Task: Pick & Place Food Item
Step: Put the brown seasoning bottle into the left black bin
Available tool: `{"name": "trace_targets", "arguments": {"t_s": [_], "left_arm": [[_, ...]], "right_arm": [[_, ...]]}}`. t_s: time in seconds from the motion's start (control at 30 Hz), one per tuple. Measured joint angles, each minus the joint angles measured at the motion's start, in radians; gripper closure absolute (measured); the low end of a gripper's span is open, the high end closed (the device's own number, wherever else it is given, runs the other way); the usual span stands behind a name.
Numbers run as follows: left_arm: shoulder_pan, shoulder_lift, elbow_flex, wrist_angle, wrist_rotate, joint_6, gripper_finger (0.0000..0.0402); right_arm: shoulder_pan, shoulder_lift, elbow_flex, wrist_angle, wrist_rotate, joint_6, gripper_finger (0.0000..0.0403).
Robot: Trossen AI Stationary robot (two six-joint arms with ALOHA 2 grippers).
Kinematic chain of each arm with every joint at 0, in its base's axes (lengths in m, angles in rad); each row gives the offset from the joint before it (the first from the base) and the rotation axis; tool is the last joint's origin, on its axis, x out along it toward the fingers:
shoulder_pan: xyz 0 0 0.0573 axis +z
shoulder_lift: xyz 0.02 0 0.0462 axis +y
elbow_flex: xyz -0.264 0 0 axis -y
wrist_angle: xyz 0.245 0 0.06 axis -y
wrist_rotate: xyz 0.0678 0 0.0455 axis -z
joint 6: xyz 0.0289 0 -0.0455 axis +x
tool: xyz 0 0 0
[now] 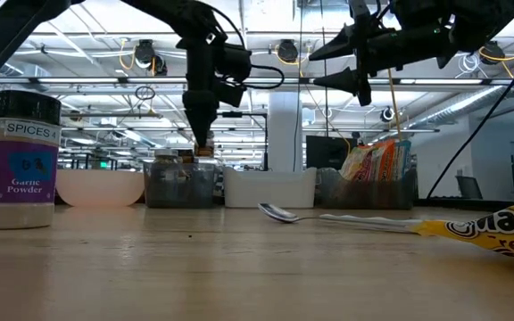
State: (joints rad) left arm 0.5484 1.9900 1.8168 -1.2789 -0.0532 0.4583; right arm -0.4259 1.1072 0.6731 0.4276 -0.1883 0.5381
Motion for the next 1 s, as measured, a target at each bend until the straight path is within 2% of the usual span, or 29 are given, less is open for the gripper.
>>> {"name": "trace_targets", "arguments": {"t_s": [0.37,0.7,1.0], "left_arm": [[-0.001,0.046,-0.001,0.01,-0.008,0.009,0.0205],[0.009,0.063,-0.001,0.129,-0.028,0.069,0.0205],[0.069,0.085,-0.002,0.166,-0.004,0.124,0.0205]], "right_arm": [[0.002,0.0,0.0,-0.021,-0.021,0.0,0.0165],[0.002,0.0,0.0,-0.023,-0.029,0.006,0.0165],[0.002,0.0,0.0,-0.034,-0.028,0.023,0.0165]]}}
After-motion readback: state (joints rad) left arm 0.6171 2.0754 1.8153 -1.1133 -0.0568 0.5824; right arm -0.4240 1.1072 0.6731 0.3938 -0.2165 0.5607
